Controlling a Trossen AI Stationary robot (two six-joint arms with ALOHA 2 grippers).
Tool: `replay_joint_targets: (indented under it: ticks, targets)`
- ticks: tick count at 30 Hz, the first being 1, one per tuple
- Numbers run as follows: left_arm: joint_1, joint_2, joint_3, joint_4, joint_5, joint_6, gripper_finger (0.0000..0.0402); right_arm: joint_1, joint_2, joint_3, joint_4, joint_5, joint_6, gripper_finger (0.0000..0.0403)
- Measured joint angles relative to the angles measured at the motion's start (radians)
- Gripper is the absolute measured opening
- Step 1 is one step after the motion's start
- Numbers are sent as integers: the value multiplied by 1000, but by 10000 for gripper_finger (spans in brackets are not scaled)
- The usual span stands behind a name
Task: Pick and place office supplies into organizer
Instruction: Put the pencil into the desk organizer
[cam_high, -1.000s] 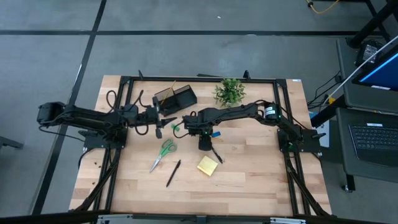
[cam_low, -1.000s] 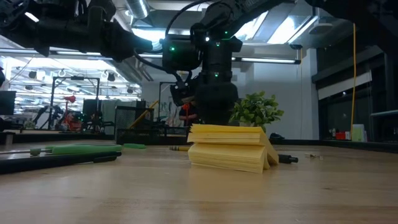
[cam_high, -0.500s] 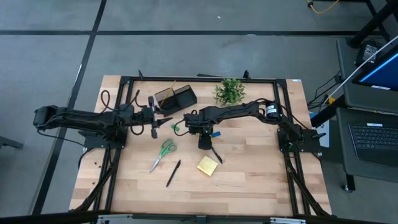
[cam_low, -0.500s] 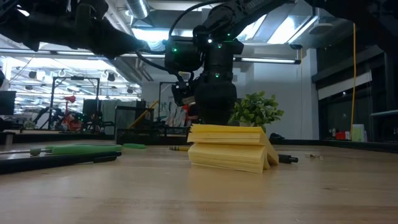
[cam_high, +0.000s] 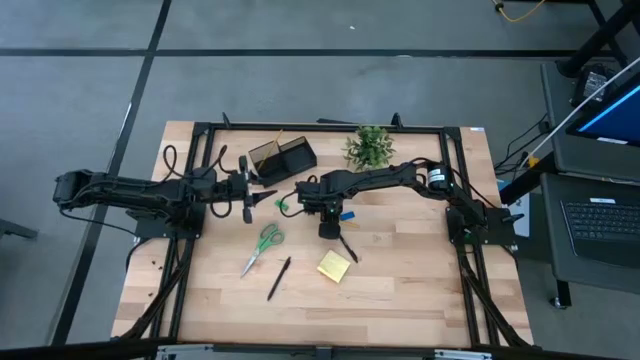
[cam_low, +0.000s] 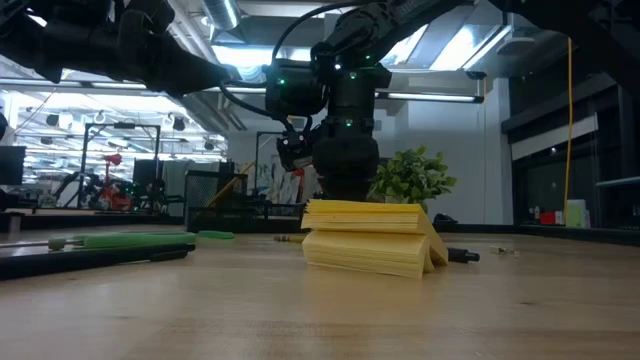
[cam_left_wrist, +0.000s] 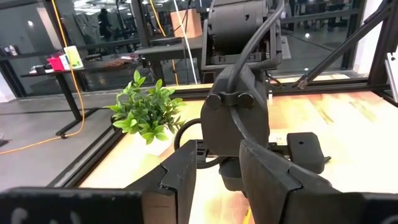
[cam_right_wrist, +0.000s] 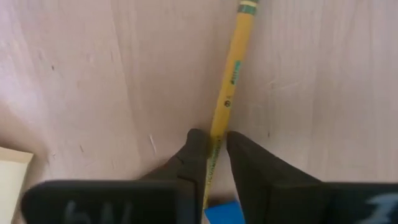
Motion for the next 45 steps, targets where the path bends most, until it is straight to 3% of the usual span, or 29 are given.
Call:
replay_joint_targets:
  ticks: [11, 45]
  targets:
    - [0, 0, 0, 0, 2, 0, 118, -1, 0, -1, 2, 0, 2, 38]
    - [0, 0, 0, 0, 2, 0, 118, 1, 4, 36, -42, -7, 2, 34]
